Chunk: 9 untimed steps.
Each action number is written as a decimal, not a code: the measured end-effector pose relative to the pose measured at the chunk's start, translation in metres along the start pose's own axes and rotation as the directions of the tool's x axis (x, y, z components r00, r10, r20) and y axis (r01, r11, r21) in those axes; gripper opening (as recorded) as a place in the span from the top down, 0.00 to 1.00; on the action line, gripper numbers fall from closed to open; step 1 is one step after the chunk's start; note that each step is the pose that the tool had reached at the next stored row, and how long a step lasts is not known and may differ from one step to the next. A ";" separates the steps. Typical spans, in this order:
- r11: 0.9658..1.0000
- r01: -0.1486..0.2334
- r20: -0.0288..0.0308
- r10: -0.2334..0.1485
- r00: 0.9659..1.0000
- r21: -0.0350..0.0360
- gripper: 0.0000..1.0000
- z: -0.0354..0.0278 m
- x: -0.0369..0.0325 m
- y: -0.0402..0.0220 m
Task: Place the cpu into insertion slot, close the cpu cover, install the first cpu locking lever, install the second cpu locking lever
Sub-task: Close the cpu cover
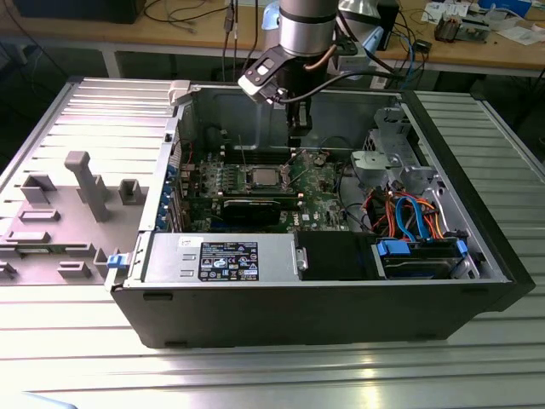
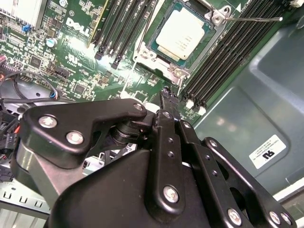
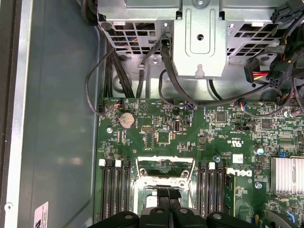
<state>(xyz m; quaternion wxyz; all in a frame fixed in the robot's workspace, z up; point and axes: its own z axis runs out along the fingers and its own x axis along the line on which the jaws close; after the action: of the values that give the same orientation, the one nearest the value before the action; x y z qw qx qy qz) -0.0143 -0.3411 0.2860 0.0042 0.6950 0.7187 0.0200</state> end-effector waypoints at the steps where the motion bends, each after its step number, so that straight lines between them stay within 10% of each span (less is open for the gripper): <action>1: 1.000 0.000 0.000 0.000 1.000 0.000 0.89 0.0000 0.0000 0.0003; 9: 1.000 0.000 0.000 0.000 1.000 0.000 0.89 0.0001 -0.0001 0.0035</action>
<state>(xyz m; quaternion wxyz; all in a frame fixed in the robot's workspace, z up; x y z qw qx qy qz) -0.0108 -0.3411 0.2860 0.0042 0.6951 0.7187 0.0200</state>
